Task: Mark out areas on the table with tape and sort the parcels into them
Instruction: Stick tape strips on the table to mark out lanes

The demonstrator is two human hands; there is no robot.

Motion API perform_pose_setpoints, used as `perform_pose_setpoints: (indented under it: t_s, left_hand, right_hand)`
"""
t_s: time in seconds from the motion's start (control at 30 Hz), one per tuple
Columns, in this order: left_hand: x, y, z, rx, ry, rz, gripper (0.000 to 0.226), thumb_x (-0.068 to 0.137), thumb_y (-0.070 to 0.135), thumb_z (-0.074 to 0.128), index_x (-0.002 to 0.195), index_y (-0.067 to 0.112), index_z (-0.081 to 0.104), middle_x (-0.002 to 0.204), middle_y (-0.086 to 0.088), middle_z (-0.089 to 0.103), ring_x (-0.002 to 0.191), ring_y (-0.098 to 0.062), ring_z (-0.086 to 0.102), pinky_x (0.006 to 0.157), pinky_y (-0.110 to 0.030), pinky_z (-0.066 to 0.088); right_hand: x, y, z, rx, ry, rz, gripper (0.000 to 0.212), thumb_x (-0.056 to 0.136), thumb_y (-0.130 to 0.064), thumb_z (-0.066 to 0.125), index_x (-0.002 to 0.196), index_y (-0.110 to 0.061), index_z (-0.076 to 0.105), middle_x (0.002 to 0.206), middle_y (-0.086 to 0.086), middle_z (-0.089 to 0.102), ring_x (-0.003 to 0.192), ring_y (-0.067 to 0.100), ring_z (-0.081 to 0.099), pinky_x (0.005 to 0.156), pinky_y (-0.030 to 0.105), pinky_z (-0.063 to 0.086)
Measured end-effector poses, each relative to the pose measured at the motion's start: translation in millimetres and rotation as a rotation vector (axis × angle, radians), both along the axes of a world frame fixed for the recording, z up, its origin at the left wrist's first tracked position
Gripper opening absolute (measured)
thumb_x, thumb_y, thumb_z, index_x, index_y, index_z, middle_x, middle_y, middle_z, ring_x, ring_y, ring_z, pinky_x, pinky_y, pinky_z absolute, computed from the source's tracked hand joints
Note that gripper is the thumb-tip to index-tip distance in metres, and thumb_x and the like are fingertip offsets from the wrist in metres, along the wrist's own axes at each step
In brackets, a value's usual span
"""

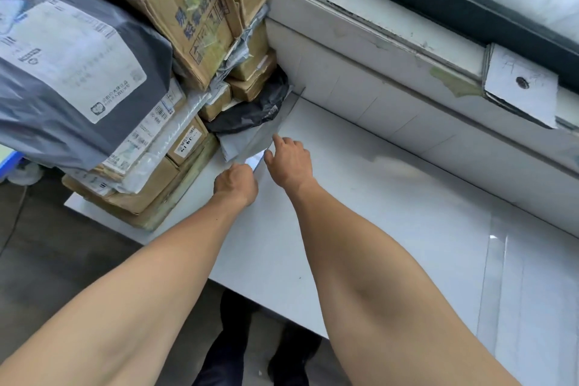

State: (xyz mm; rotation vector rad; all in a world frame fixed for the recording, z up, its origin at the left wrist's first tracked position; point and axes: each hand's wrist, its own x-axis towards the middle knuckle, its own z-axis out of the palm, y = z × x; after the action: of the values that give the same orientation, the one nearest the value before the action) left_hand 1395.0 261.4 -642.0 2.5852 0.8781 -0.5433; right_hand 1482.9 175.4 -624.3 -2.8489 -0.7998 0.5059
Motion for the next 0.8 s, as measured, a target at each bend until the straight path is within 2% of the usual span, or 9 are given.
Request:
perform_pose_setpoints:
  t_s: [0.2, 0.27, 0.37, 0.5, 0.6, 0.8]
  left_hand:
    - [1.7, -6.0, -1.6, 0.047, -0.081, 0.031, 0.039, 0.093, 0.008, 0.046, 0.130, 0.012, 0.057, 0.112, -0.018, 0.064, 0.103, -0.038, 0.060, 0.080, -0.037, 0.046]
    - [2.4, -8.1, 0.5, 0.085, -0.064, 0.032, 0.034, 0.093, 0.004, 0.046, 0.124, 0.008, 0.060, 0.110, -0.018, 0.065, 0.102, -0.037, 0.061, 0.077, -0.036, 0.045]
    - [3.1, -8.7, 3.3, 0.112, -0.045, 0.048, 0.017, 0.094, 0.004, 0.050, 0.105, 0.004, 0.063, 0.107, -0.017, 0.065, 0.100, -0.036, 0.062, 0.070, -0.033, 0.038]
    - [-1.6, -5.6, 9.9, 0.099, -0.136, 0.088, 0.015, 0.095, 0.018, 0.058, 0.103, 0.005, 0.061, 0.105, -0.016, 0.066, 0.097, -0.037, 0.064, 0.068, -0.033, 0.038]
    - [-6.8, -9.0, 20.2, 0.146, -0.227, 0.058, 0.019, 0.097, 0.022, 0.056, 0.106, 0.006, 0.058, 0.105, -0.015, 0.064, 0.093, -0.036, 0.065, 0.068, -0.036, 0.042]
    - [-17.2, -34.0, 45.6, 0.186, -0.333, -0.078, 0.010, 0.095, 0.010, 0.044, 0.098, 0.008, 0.054, 0.096, -0.014, 0.061, 0.079, -0.037, 0.063, 0.058, -0.034, 0.033]
  right_hand:
    - [1.7, 9.8, -7.3, 0.067, 0.042, -0.112, 0.037, 0.103, -0.034, 0.037, 0.127, -0.012, 0.056, 0.118, 0.011, 0.065, 0.111, 0.031, 0.055, 0.082, 0.039, 0.044]
    - [1.6, 11.9, -7.8, 0.091, 0.065, -0.137, 0.037, 0.102, -0.032, 0.038, 0.126, -0.012, 0.056, 0.118, 0.012, 0.065, 0.111, 0.031, 0.056, 0.077, 0.036, 0.043]
    - [1.6, 11.5, -7.6, 0.098, 0.081, -0.147, 0.038, 0.103, -0.034, 0.038, 0.131, -0.012, 0.052, 0.120, 0.012, 0.064, 0.112, 0.031, 0.057, 0.074, 0.034, 0.039]
    - [-1.4, 10.3, -4.8, 0.102, 0.080, -0.174, 0.041, 0.103, -0.038, 0.037, 0.132, -0.012, 0.051, 0.120, 0.012, 0.062, 0.109, 0.032, 0.059, 0.073, 0.034, 0.037]
    - [-3.6, 8.9, 0.6, 0.136, 0.070, -0.242, 0.039, 0.104, -0.039, 0.035, 0.117, -0.008, 0.056, 0.112, 0.012, 0.064, 0.100, 0.032, 0.062, 0.068, 0.033, 0.038]
    - [-2.4, 12.1, 29.5, 0.327, 0.145, -0.544, 0.039, 0.099, -0.042, 0.042, 0.097, -0.008, 0.061, 0.098, 0.011, 0.068, 0.083, 0.032, 0.059, 0.065, 0.031, 0.038]
